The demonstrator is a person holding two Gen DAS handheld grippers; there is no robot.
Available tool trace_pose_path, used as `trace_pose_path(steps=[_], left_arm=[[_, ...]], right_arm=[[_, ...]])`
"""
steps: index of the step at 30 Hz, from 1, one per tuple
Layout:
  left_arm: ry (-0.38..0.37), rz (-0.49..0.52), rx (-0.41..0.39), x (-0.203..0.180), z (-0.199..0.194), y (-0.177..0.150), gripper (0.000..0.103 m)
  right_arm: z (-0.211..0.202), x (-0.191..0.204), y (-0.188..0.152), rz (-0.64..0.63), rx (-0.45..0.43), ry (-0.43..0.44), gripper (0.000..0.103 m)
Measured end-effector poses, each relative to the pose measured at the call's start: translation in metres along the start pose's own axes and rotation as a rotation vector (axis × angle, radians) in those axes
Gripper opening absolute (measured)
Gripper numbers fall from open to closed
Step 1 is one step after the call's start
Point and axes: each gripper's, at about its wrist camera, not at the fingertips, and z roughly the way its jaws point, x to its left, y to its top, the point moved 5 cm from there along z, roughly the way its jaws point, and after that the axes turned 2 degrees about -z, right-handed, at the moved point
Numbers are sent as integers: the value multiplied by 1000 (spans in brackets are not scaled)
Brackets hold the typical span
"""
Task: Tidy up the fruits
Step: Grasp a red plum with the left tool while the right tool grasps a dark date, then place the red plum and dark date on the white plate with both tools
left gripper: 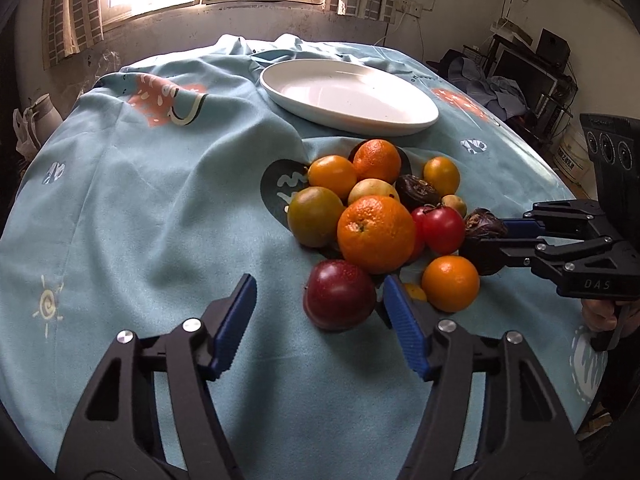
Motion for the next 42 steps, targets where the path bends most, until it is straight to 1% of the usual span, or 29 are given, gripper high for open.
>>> trace_pose_path(steps=[2,4,6,9,12,16,19,21,24,26,28,30,32,35,38,42], left_arm=[[-1,2,9,-1,3,0,65],[-9,1,31,-2,8,-2,54],[-29,-2,48,-3,12,-4,50],[-24,12,54,-6,14,-5,48],[-31,20,70,-9,16,-8,41],[-17,15,70,-9,13,-10,40],[-5,14,47,-5,2,-3,40],[-29,6,28,-3,-8,10,40],[-57,11,-14,-3,-17,41,40],[-61,21,-36,-6,-12,66,40],[-70,25,-41,-11,3,94,40],[-63,26,-37,-16,24,122,40],[-49,36,-33,-21,48,147,40],[-24,40,-6,-25,84,172,40],[8,41,28,-25,114,183,40],[38,33,67,-19,139,183,41]], right_arm=[[-2,-1,0,2,-7,1,26],[-4,-1,1,5,-15,3,26],[-6,-2,0,10,-20,7,26],[-7,-2,0,14,-24,8,26],[-8,-4,0,23,-26,9,26],[-10,-9,2,60,-39,31,26],[-19,-18,10,106,-89,49,26],[-26,-27,22,140,-133,54,26],[-32,-47,48,190,-207,31,26],[-31,-64,65,220,-259,-2,26],[-25,-81,79,242,-297,-48,26],[-13,-98,90,272,-303,-65,26],[-4,-115,97,309,-306,-61,26],[10,-133,104,337,-294,-68,26],[20,-142,108,334,-278,-84,26],[35,-145,112,308,-249,-98,27]])
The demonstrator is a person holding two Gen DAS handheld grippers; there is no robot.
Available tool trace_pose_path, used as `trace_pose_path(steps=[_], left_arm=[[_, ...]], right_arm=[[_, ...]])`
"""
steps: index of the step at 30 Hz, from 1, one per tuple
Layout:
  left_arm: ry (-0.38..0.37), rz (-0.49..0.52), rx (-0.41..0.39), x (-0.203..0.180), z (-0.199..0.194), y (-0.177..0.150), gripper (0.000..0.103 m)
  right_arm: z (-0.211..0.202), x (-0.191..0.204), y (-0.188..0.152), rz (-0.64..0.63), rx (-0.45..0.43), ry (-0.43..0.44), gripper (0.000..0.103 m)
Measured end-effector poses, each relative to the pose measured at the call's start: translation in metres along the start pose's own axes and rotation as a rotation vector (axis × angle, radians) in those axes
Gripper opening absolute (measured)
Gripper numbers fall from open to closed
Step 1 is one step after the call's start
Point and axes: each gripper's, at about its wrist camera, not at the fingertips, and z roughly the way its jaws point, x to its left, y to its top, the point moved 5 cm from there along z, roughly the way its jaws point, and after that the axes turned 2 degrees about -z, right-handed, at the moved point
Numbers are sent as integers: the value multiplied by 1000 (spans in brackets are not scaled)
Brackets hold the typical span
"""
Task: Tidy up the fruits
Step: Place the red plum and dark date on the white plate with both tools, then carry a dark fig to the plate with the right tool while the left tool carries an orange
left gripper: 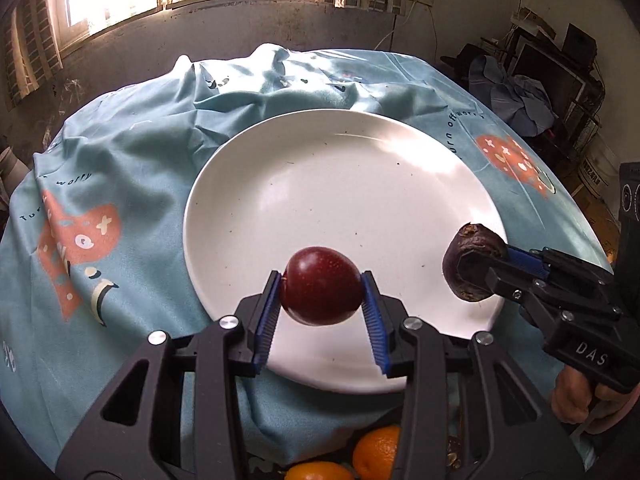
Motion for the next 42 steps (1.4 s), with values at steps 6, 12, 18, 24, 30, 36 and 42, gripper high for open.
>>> trace_pose_path(steps=[6,12,18,24,30,36,42], left_arm=[[76,-13,-107,8,-35,-2,85],[74,-22,-201,16,-109,-47,97],[32,-61,-211,24,-132,-116,98],[14,-63,-171,26,-133,-151,98],[-9,-49,-165,22,-135,-162,98],[-57,-48,-153,18,-135,-165,98],[-99,-41,-116,12,-130,-171,97]], right_arm=[[-12,10,0,-54,-7,-35,57],[-59,45,-18,-179,-28,-1,59],[-85,64,-74,-269,54,10,59],[-85,64,-119,-320,178,-63,59],[-77,66,-133,-351,239,-64,59],[-70,70,-145,-391,274,-81,51],[-70,63,-144,-355,280,-86,44]])
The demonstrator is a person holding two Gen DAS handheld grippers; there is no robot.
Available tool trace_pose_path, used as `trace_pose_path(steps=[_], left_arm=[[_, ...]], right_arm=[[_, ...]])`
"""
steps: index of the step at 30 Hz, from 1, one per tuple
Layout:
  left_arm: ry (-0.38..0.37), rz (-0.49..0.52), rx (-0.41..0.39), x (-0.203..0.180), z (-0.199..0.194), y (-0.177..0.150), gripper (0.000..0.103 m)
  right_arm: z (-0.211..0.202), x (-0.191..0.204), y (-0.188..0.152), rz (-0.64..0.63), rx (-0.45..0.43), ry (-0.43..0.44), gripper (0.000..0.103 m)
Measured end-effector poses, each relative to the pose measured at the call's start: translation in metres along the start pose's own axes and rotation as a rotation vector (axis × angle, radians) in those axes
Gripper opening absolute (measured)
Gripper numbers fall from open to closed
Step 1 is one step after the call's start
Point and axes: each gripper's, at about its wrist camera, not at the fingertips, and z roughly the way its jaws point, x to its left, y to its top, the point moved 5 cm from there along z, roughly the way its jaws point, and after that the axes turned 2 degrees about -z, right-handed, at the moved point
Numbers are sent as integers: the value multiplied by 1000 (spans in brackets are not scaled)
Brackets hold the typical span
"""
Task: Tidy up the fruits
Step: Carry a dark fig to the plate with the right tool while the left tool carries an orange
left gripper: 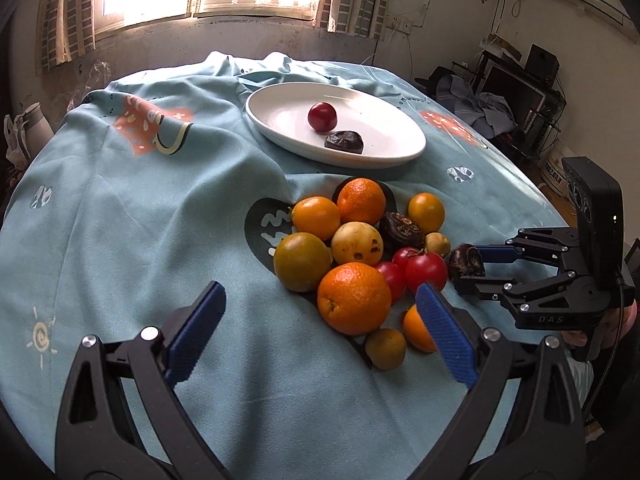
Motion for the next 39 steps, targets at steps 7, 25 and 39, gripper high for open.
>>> trace_pose_path(steps=[7,25,39], left_arm=[[-44,-15,78,-4,15,-8,79],[-143,-118,157,-3,41,-7,46],[-121,-79,56,-14,14,0,45]], right_arm=[[-5,-4,1,27,-13,7,44],[-4,-3,1,34,-12,15,44],[-20,2,7,37,-81,90,44]])
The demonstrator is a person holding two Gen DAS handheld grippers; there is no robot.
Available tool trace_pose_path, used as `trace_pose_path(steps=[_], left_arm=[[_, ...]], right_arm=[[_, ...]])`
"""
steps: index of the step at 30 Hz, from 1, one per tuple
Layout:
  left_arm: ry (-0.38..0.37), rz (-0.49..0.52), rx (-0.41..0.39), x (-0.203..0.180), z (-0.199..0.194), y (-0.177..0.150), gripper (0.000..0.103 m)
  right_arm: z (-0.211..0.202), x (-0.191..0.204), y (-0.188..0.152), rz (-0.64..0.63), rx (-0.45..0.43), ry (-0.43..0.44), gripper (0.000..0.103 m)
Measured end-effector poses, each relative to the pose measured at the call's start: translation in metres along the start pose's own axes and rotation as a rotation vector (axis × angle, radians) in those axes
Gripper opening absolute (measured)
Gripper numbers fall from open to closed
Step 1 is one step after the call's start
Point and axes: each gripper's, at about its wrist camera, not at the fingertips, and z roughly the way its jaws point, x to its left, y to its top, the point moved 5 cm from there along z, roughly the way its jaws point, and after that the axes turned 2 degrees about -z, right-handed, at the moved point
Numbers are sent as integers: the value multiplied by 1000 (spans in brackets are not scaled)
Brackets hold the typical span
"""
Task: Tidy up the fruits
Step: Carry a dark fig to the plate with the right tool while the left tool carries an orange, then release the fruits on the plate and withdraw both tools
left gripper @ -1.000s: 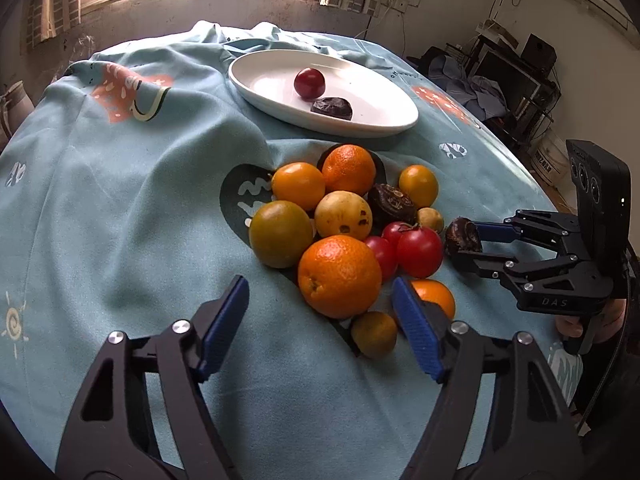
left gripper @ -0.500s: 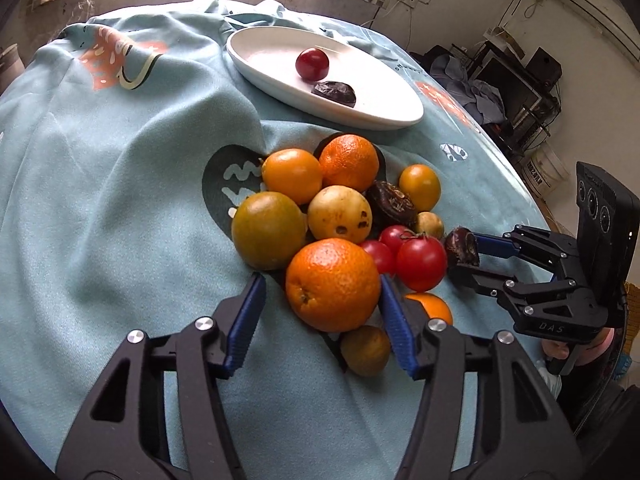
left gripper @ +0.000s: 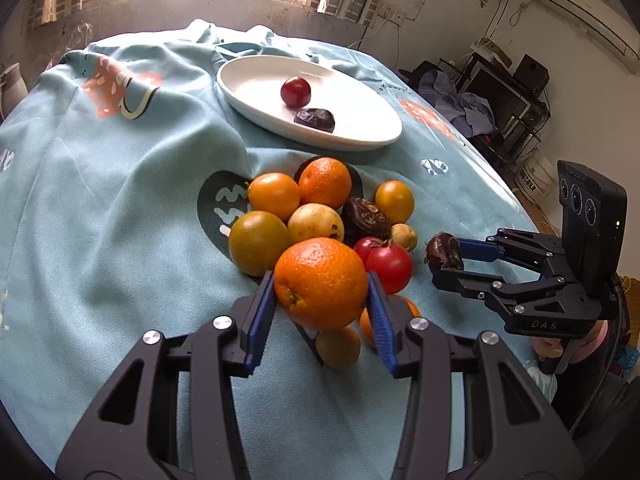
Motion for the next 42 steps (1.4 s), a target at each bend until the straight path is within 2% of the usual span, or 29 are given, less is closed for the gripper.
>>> trace_pose_path(steps=[5,10,13,18,23,26,28,30,32,33,34,37,40,42], left_arm=[[27,35,-66,-5,-9,42,45],[100,53,-92,-2,19,106,45],[149,71,-73,2,49,142,45],[231,60,-4,16,99,171,45],[289,61,52,34,128,172,45],[289,25,76,39,130,171,49],[266,12,21,36,112,170,73],[291,37,-41,29,86,164,82],[304,76,-86,21,58,152,85],[310,90,-111,18,44,142,89],[322,99,-138,16,31,132,94],[345,115,-217,15,-3,96,100],[336,113,-241,20,-18,63,100],[355,77,-225,27,-23,46,100]], right_arm=[[-20,-13,37,49,-161,-20,44],[-9,-52,89,131,-263,-112,44],[14,-79,110,170,-259,-162,44],[50,-112,119,250,-195,-157,44],[64,-113,121,225,-157,-164,44],[67,-111,120,219,-133,-170,47],[57,-108,119,217,-144,-170,52],[42,-100,117,211,-173,-148,52],[25,-87,110,197,-196,-115,52],[17,-79,105,188,-205,-94,53],[10,-69,99,180,-213,-70,55],[-6,-37,79,127,-225,-15,58],[-15,-2,57,50,-212,18,58],[-16,20,43,-1,-189,46,58]])
